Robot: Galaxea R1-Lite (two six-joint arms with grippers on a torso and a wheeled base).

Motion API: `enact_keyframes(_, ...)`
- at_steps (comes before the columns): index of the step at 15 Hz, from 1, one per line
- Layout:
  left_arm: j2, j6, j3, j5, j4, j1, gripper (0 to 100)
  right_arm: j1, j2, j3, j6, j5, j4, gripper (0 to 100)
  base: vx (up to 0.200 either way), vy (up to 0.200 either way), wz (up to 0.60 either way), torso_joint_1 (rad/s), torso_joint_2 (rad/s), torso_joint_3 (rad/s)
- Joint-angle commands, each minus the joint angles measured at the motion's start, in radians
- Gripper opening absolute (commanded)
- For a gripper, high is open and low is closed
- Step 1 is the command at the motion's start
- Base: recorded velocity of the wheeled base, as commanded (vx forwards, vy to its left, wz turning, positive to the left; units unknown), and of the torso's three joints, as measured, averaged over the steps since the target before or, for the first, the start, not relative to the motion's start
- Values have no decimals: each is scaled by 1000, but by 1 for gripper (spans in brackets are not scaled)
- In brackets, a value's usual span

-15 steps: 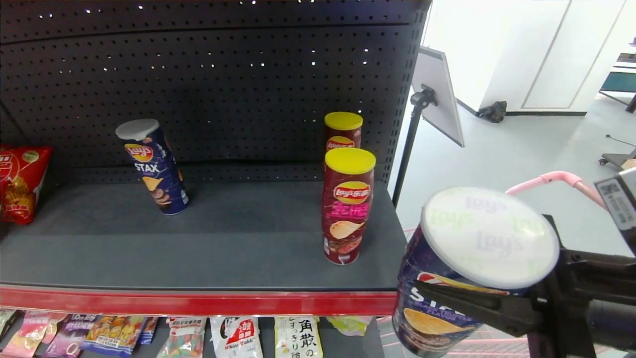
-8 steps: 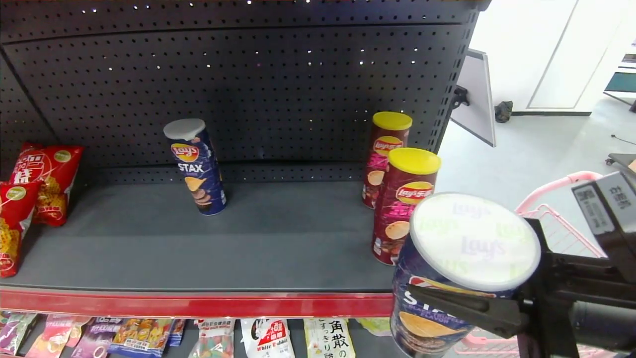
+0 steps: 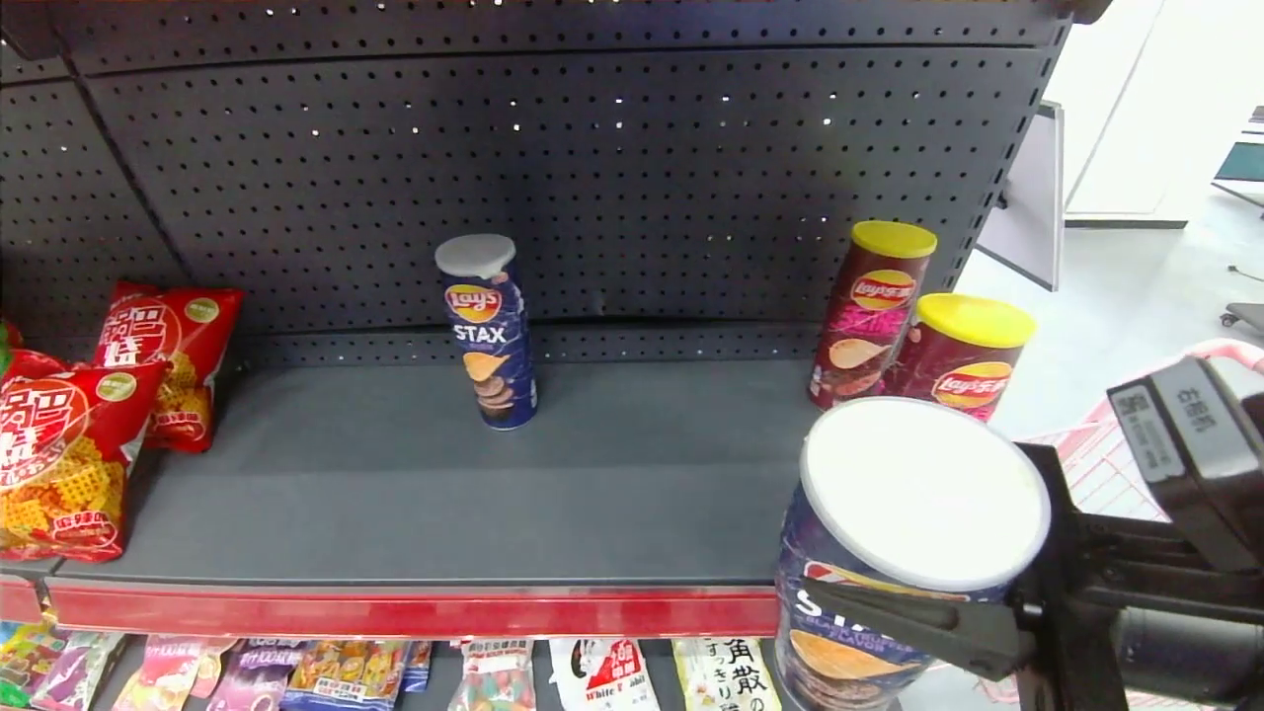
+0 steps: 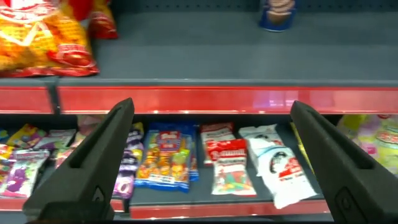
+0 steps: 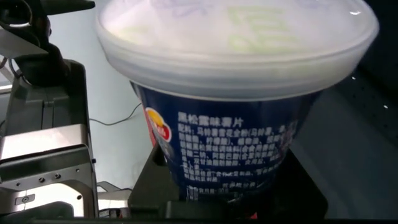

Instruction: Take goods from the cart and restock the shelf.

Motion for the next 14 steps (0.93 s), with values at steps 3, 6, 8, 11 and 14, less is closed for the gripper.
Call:
enact_keyframes(3,1,-1,0,-1,0,0,100,1,-1,2,0,0,-1,0,0,200,0,4,2,4)
enact_keyframes(6,1,1,0,1,0,0,100,1,-9,11,0,-2,-1,0,0,200,0,2,2,-1)
enact_keyframes(8,0,-1,0,1,0,0,100,-1,-10,13,0,-2,-1,0,0,200,0,2,2,-2)
enact_keyframes(11,1,-2,0,1,0,0,100,1,-10,13,-2,-2,-1,0,0,200,0,2,2,-2)
enact_keyframes(14,1,-4,0,1,0,0,100,1,-10,28,-2,0,-1,0,0,0,0,0,0,0)
